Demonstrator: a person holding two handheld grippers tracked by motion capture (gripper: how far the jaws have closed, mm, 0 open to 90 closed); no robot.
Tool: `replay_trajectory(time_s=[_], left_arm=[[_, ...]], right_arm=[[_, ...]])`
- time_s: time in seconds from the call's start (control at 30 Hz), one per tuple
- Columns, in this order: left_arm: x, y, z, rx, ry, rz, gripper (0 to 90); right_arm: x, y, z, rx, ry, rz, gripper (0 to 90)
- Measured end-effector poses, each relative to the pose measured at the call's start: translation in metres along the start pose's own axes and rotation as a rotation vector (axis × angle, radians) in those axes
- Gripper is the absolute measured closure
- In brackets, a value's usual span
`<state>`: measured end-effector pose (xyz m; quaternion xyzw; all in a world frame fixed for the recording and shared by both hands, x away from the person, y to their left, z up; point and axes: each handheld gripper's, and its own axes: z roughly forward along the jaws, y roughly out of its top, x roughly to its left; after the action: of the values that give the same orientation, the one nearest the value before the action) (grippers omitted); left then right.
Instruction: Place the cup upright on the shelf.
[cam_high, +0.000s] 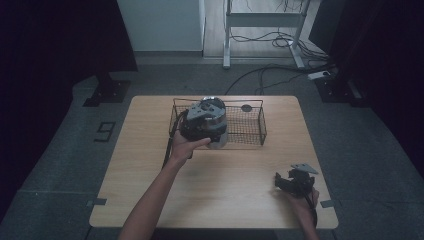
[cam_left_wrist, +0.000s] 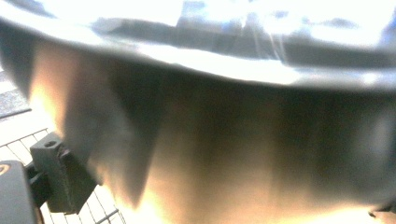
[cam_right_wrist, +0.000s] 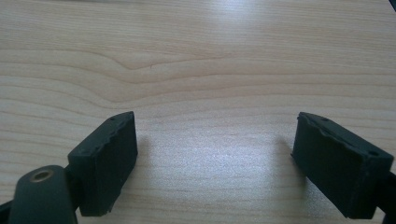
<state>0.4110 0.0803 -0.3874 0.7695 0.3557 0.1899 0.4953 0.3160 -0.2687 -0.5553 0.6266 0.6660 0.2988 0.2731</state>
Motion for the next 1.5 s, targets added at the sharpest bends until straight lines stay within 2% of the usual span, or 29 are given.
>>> replay_trajectory(time_s=[0.43, 0.8, 1.23, 1.37, 1.43, 1.5], left_arm=[[0.013, 0.007, 0.012, 0.004, 0.024, -0.008, 4.1], [0.021, 0.011, 0.021, 0.011, 0.017, 0.002, 4.1], [0.028, 0.025, 0.037, 0.027, 0.021, 0.023, 4.1], [0.031, 0.026, 0.04, 0.029, 0.014, 0.013, 4.1], [0.034, 0.027, 0.043, 0.04, 0.035, 0.016, 4.1], [0.035, 0.027, 0.045, 0.04, 0.037, 0.011, 4.1]], right_arm=[[0.0, 0.0, 0.0, -0.001, -0.001, -0.001, 13.6], [0.0, 0.0, 0.0, -0.001, -0.002, -0.001, 13.7], [0.0, 0.0, 0.0, 0.0, -0.004, 0.0, 13.8], [0.0, 0.0, 0.0, 0.0, -0.004, 0.0, 13.8], [0.0, 0.0, 0.0, 0.0, -0.005, 0.0, 13.8], [0.0, 0.0, 0.0, 0.0, -0.005, 0.0, 13.8]])
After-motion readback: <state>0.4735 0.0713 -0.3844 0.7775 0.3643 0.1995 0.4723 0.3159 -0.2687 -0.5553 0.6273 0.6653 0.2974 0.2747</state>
